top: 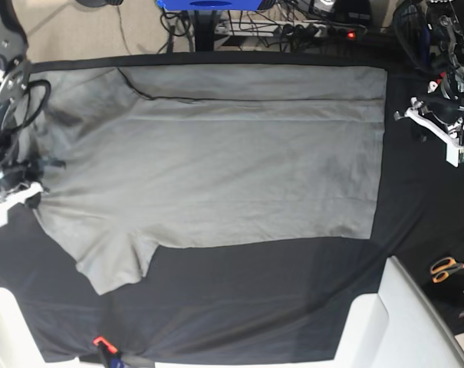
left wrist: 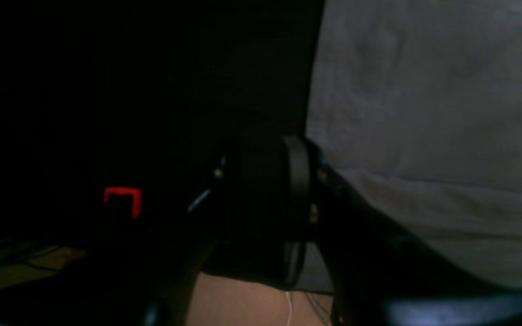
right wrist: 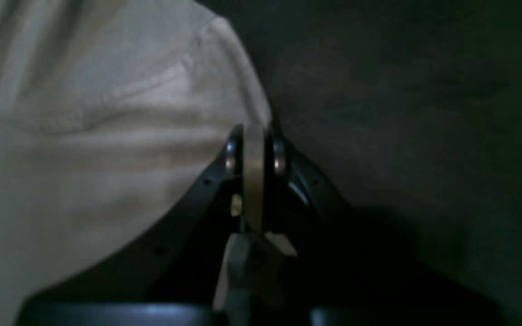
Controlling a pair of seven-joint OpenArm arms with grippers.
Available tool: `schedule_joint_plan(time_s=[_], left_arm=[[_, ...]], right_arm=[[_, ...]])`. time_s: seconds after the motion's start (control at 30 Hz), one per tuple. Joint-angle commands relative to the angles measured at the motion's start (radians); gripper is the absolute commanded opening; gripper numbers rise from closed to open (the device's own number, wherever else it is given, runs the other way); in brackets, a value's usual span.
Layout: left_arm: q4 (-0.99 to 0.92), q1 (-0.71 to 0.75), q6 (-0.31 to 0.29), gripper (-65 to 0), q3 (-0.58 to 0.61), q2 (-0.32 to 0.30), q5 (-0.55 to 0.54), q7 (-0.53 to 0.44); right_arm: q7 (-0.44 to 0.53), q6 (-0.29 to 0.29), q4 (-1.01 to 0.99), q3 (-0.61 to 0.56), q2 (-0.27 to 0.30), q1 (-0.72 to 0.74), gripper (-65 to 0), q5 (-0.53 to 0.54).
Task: Fold the T-shirt properly
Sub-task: 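Grasp the sleeve with the right gripper and drag it along the table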
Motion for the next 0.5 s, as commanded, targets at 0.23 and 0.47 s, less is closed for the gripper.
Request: schedule_joint_plan(time_s=[0.23,0.47], left_arm=[[0.017,-0.011,-0.001,-48.7,-0.006,-0.018,-0.01,-0.019],[0.016,-0.011,-0.001,-48.7,-0.006,-0.017,-0.01,-0.019]], right_arm=[[-0.125,0.004,0.255,0.0,-0.026,-0.045,-65.0,0.009],[-0.257,0.005,0.444,0.0,-0.097,-0.085,-65.0,0.009]])
